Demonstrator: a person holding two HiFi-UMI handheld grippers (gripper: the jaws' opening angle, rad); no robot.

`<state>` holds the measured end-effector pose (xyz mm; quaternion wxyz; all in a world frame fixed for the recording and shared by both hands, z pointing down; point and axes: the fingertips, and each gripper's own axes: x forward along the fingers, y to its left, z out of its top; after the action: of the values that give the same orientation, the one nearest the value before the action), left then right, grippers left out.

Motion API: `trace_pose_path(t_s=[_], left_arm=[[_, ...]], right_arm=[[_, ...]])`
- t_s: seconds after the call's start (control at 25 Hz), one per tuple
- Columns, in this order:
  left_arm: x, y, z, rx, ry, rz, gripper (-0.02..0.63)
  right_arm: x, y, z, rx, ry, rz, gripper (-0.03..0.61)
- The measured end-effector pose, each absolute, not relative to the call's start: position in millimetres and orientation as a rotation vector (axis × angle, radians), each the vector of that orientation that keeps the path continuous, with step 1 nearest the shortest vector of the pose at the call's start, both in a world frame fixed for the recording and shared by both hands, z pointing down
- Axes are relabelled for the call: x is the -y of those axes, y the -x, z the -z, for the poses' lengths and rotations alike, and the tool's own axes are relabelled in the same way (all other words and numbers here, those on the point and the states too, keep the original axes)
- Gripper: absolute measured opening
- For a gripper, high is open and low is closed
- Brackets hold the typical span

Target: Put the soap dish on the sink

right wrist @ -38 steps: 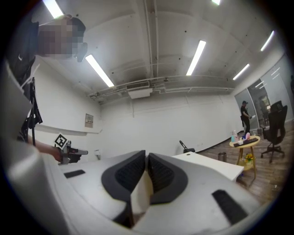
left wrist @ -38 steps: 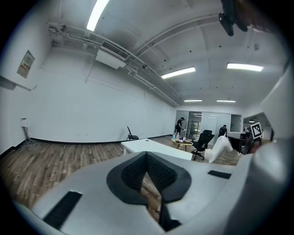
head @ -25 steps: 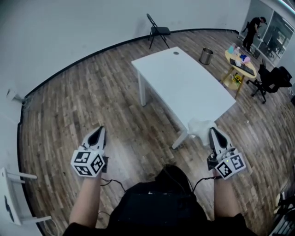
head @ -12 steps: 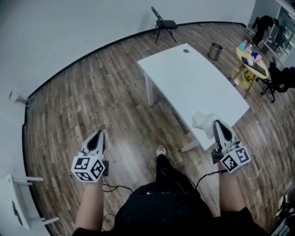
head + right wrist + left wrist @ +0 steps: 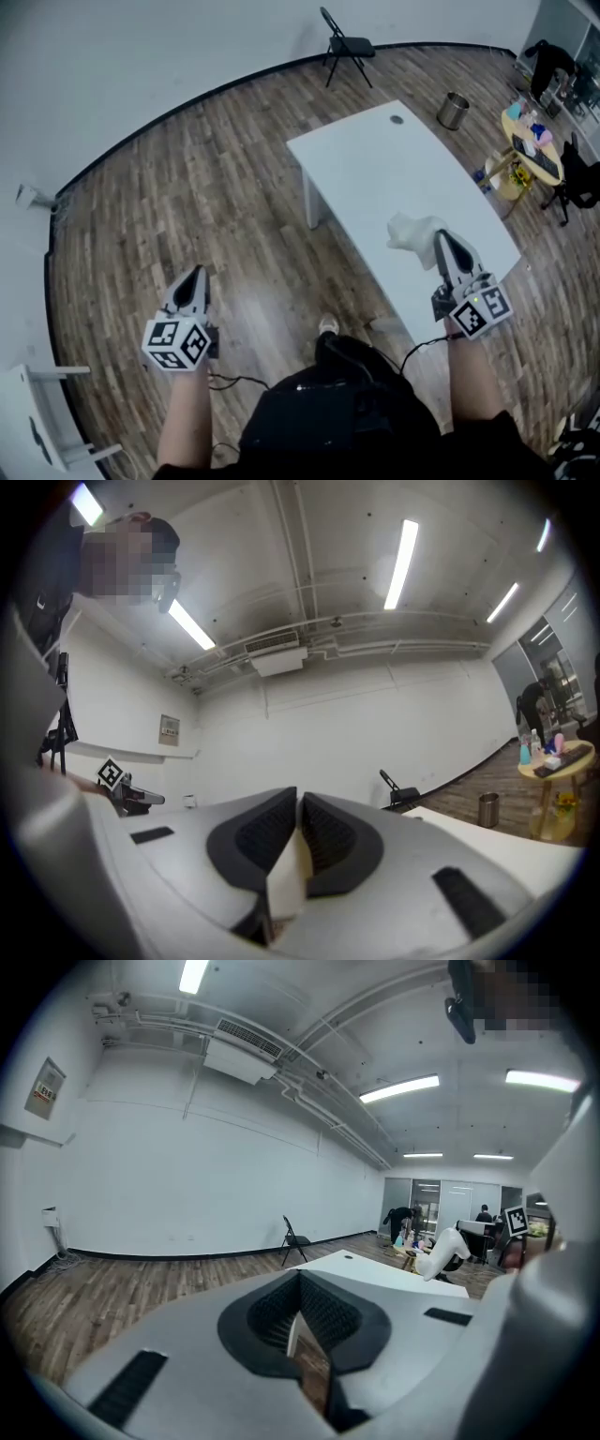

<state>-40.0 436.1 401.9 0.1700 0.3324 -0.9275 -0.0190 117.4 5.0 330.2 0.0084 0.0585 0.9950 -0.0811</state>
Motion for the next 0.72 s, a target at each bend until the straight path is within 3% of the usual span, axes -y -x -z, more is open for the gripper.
trace_pose_path(t_s=[0.36, 0.72], left_arm=[[-350.0, 142.0, -377.1, 2.701, -0.986, 0.048, -0.011], [-324.3, 182.9, -383.0, 2.686, -1.013, -0.035, -0.011]], right_arm=[[64.5, -24.4, -316.7, -3.09, -0.189, 0.221, 0.028], [89.2, 1.1, -328.2, -3.091, -0.124, 0.295, 0.028]])
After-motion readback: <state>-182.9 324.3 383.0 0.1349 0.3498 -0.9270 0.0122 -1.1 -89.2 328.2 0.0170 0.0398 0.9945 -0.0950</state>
